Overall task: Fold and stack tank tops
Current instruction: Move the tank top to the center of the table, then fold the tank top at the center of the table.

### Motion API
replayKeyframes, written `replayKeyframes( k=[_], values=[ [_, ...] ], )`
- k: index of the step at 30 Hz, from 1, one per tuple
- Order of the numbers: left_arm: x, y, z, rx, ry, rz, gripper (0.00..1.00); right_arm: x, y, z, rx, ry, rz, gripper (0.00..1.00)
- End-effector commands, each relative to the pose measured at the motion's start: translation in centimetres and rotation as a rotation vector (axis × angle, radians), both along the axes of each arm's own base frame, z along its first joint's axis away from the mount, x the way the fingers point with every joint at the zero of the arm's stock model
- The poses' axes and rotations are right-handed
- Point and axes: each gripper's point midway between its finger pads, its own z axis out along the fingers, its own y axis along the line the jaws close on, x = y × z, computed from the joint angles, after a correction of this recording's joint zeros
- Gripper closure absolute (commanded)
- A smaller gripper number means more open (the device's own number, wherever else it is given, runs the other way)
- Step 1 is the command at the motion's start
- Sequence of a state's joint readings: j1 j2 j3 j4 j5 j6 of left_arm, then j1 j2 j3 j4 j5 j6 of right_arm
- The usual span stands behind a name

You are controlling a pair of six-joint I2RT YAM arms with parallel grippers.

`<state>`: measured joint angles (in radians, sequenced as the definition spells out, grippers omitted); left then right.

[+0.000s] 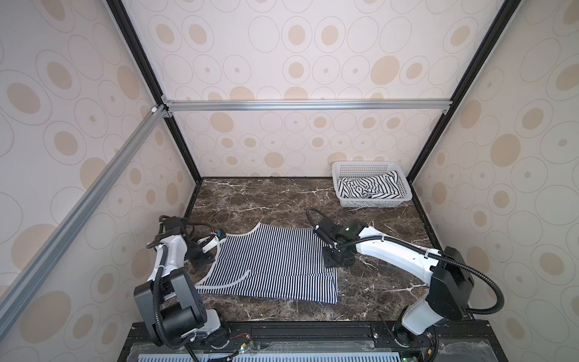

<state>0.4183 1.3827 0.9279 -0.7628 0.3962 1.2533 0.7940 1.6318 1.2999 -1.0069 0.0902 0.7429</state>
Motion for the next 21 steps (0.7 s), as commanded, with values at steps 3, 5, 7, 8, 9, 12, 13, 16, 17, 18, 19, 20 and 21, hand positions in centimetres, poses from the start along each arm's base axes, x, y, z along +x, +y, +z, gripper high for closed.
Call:
replayKeyframes(
  k=[3, 5, 7, 8, 9, 12, 13, 16, 17, 18, 19, 20, 21],
  values=[
    [7.5, -3.7, 3.8, -0.138, -0.158, 0.125, 0.45, 5.4, -0.1, 0.2, 0.022, -0.006, 0.014, 0.48],
    [9.6, -5.4, 3.9, -0.180, -0.151, 0.142, 0.44, 7.8, -0.5, -0.3, 0.030, -0.002, -0.016, 0.48],
    [11.1, -6.8, 3.5, -0.188, -0.131, 0.136, 0.44, 9.7, -0.4, -0.8, 0.047, -0.002, -0.028, 0.49],
    [11.8, -7.6, 3.1, -0.182, -0.123, 0.126, 0.44, 10.6, -0.6, -1.2, 0.048, -0.002, -0.041, 0.50],
    [12.4, -8.2, 2.8, -0.178, -0.120, 0.118, 0.44, 11.3, -0.6, -1.6, 0.059, 0.003, -0.054, 0.50],
    [14.1, -9.6, 1.4, -0.160, -0.096, 0.107, 0.44, 13.3, -0.6, -3.4, 0.083, 0.017, -0.095, 0.52],
    [14.6, -10.0, 0.9, -0.158, -0.084, 0.106, 0.44, 13.7, -0.5, -4.0, 0.095, 0.028, -0.104, 0.52],
    [15.9, -10.8, -0.2, -0.169, -0.055, 0.113, 0.44, 14.8, -0.2, -5.4, 0.101, 0.038, -0.113, 0.53],
    [16.2, -10.8, -0.5, -0.174, -0.052, 0.124, 0.44, 15.1, -0.2, -5.8, 0.101, 0.039, -0.115, 0.53],
    [16.6, -11.0, -0.8, -0.181, -0.048, 0.132, 0.44, 15.4, -0.2, -6.3, 0.099, 0.042, -0.122, 0.53],
    [16.8, -11.1, -1.1, -0.184, -0.041, 0.139, 0.44, 15.7, -0.4, -6.7, 0.095, 0.041, -0.136, 0.53],
    [16.9, -11.3, -1.3, -0.185, -0.036, 0.144, 0.44, 16.0, -0.7, -7.1, 0.085, 0.036, -0.149, 0.54],
    [16.9, -11.5, -1.4, -0.188, -0.030, 0.146, 0.44, 16.3, -0.9, -7.5, 0.074, 0.030, -0.162, 0.54]
  ],
)
